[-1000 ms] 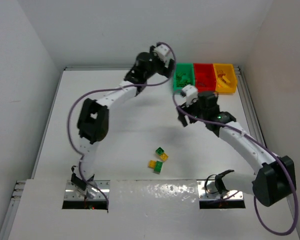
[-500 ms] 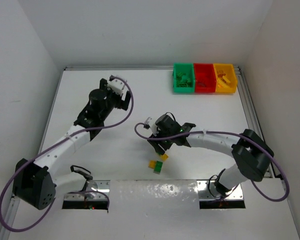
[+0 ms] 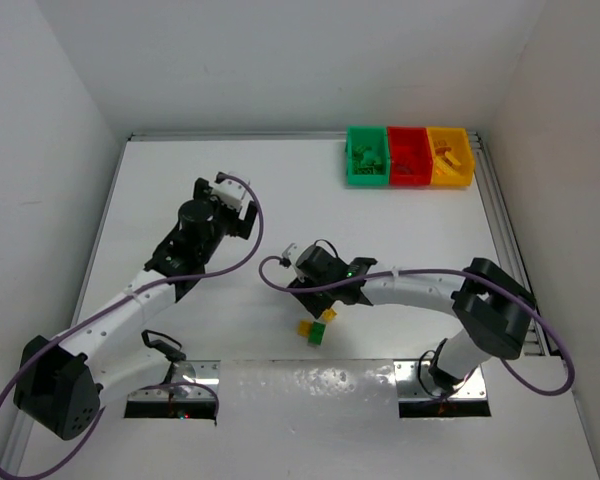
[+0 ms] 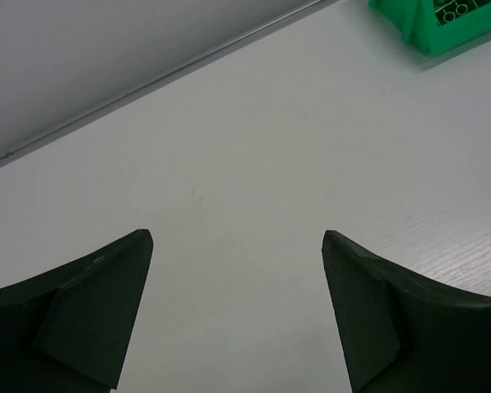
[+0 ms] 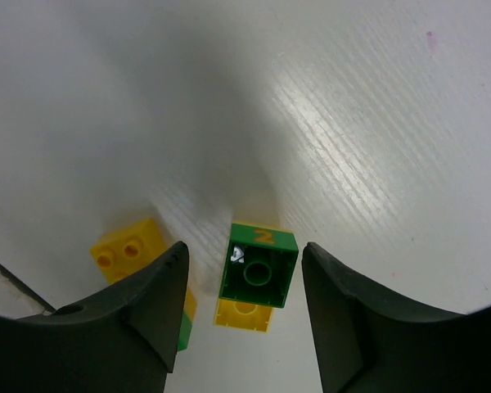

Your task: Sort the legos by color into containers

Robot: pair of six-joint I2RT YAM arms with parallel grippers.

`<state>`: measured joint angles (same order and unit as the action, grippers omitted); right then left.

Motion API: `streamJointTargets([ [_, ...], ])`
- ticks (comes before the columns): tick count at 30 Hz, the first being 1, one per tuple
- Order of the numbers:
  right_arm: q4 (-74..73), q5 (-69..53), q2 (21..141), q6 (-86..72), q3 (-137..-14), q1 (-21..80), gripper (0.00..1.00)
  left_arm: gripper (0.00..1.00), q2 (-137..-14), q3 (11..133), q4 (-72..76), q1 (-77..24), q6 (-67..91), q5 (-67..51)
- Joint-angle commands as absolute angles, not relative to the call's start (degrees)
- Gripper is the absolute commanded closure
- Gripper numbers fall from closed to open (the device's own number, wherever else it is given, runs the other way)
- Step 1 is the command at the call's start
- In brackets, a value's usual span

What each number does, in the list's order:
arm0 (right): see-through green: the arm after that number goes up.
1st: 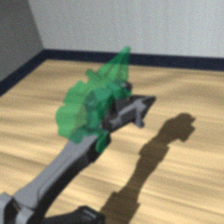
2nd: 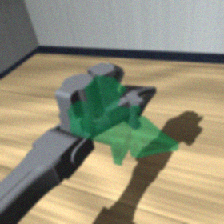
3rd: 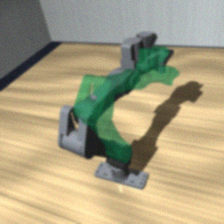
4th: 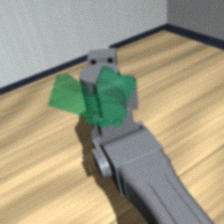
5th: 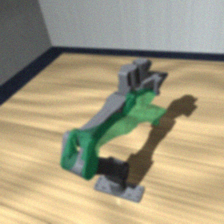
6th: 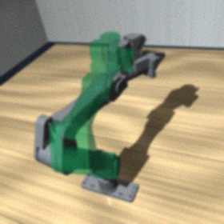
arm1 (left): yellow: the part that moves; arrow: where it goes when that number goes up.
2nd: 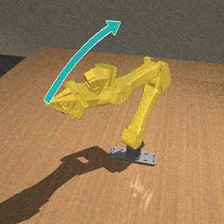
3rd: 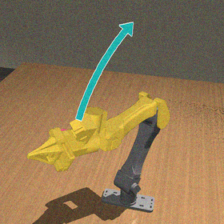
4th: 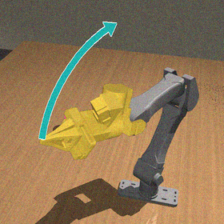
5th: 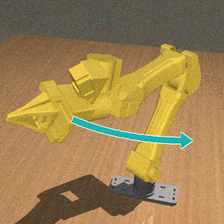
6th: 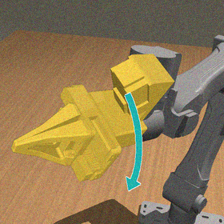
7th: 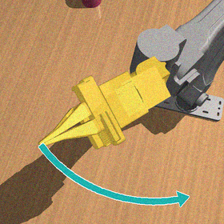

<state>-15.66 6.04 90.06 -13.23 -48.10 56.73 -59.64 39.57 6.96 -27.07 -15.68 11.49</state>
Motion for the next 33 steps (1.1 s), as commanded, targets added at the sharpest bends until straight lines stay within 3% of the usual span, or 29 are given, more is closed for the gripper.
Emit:
streamJointTargets([
  [1, -14.5, 8.8, 90.8, -15.4, -49.0, 56.7, 0.43, 0.17, -58.6, 39.4, 10.1, -27.9, -16.0, 12.0],
  [5, -15.0, 10.2, 91.1, -15.7, -48.6, 56.7, 0.43, 0.17, -58.4, 39.1, 10.5, -27.9, -16.3, 12.5],
  [8, -15.7, 11.1, 91.6, -15.4, -48.6, 56.7, 0.50, 0.17, -57.9, 38.6, 10.6, -27.9, -16.0, 12.5],
  [12, -15.4, 10.2, 91.2, -15.0, -48.9, 56.7, 0.83, 0.17, -57.7, 38.5, 10.1, -28.1, -15.8, 12.1],
  [14, -15.4, 9.6, 91.2, -14.8, -49.1, 56.7, 0.90, 0.18, -57.5, 38.5, 9.8, -28.2, -15.9, 11.3],
  [15, -15.4, 9.4, 91.1, -14.8, -49.4, 56.7, 0.99, 0.18, -57.4, 38.5, 9.7, -28.2, -15.7, 11.0],
  [23, -12.7, 16.3, 85.7, -14.6, -49.9, 54.2, 1.00, 0.26, -55.0, 37.5, 6.3, -29.3, -18.3, 0.5],
  [28, -10.7, 6.8, 82.8, -18.9, -55.4, 43.9, 1.00, 0.28, -49.0, 33.7, 10.8, -30.7, -21.6, -10.8],
  [33, -6.5, 4.2, 79.3, -10.6, -56.2, 42.7, 1.00, 0.27, -46.4, 32.6, 9.9, -30.8, -24.3, -23.0],
])
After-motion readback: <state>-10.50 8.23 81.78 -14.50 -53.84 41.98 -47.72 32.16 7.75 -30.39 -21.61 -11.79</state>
